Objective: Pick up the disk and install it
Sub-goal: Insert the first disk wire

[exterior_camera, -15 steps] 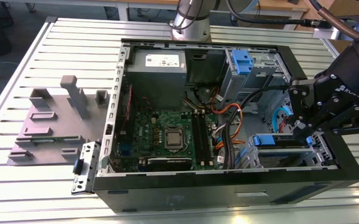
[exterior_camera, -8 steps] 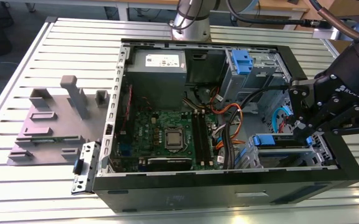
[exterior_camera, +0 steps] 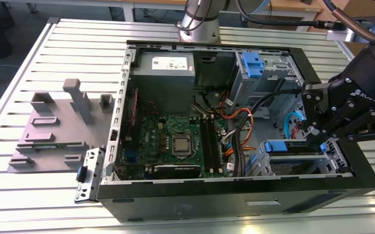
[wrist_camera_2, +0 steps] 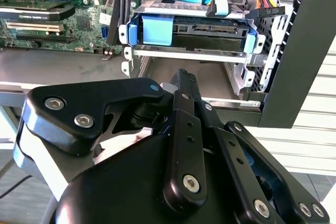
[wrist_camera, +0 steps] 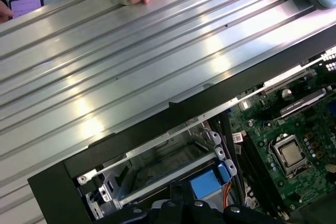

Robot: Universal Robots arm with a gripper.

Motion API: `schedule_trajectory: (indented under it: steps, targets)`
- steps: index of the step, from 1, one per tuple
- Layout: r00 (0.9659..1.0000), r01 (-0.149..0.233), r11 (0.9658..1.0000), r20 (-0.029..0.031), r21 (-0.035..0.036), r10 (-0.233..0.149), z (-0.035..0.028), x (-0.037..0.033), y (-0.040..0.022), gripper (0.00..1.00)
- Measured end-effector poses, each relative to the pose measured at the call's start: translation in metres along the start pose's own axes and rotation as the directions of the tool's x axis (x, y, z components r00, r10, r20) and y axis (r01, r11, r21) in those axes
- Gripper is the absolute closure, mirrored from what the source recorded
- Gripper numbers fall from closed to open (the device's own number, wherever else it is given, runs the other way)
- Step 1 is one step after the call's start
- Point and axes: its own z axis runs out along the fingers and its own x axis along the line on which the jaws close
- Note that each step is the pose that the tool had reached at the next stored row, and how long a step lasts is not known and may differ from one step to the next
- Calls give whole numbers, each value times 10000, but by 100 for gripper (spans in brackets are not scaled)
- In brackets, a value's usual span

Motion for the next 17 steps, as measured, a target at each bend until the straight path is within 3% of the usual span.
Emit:
schedule_trajectory:
  steps: [17]
  targets:
    - [10000, 54, 10000, -40, -75, -55, 2, 0, 0, 89]
